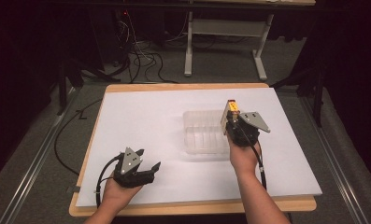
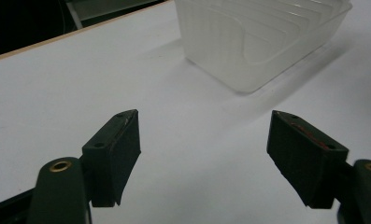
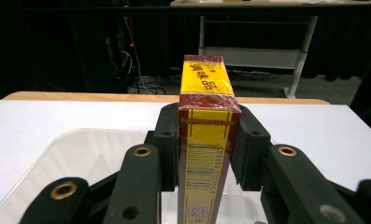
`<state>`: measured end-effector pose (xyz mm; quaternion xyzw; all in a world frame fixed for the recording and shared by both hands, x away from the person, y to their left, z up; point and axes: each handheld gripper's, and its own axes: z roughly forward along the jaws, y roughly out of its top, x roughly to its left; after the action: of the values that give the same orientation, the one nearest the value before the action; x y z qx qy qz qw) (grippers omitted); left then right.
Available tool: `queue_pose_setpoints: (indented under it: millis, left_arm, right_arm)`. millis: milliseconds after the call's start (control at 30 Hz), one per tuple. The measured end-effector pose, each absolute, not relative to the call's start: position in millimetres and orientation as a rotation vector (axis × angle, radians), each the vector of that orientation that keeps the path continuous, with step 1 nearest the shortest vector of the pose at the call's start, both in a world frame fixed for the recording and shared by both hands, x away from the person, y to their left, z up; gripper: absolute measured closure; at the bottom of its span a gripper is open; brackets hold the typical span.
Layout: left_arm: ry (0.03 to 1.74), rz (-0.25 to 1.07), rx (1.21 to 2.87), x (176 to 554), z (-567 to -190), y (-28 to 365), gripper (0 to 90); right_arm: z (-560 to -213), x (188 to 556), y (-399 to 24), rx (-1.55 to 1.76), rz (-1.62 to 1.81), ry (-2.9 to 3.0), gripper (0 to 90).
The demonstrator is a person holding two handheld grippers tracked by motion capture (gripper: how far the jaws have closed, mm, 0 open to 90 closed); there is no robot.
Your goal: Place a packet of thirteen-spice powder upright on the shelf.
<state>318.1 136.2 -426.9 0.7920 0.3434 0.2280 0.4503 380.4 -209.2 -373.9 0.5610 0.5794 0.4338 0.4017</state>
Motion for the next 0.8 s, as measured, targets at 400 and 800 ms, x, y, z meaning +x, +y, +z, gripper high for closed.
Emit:
queue_pose_setpoints:
  millis: [400,800]
  left_arm:
    - [0.852,0.583,1.971,316,-428,138,26.3]
    - [0.851,0.573,1.978,315,-429,139,26.3]
  right_arm:
    - [-382,387,-208,1.443,1.083,1.447,68.2]
    - [-399,398,-203,1.46,1.011,1.474,67.9]
